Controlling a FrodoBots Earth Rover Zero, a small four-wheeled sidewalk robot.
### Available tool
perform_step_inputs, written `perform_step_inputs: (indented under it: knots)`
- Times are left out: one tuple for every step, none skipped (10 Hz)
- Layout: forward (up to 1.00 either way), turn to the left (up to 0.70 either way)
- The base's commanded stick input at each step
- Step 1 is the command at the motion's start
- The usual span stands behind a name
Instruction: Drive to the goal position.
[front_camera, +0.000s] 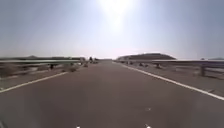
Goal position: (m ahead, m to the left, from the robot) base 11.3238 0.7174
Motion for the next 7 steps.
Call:
perform_step_inputs:
  knots:
    - [0.70,0.00]
    - [0.70,0.00]
    - [0.70,0.00]
    - [0.70,0.00]
    - [0.70,0.00]
    - [0.70,0.00]
    - [0.70,0.00]
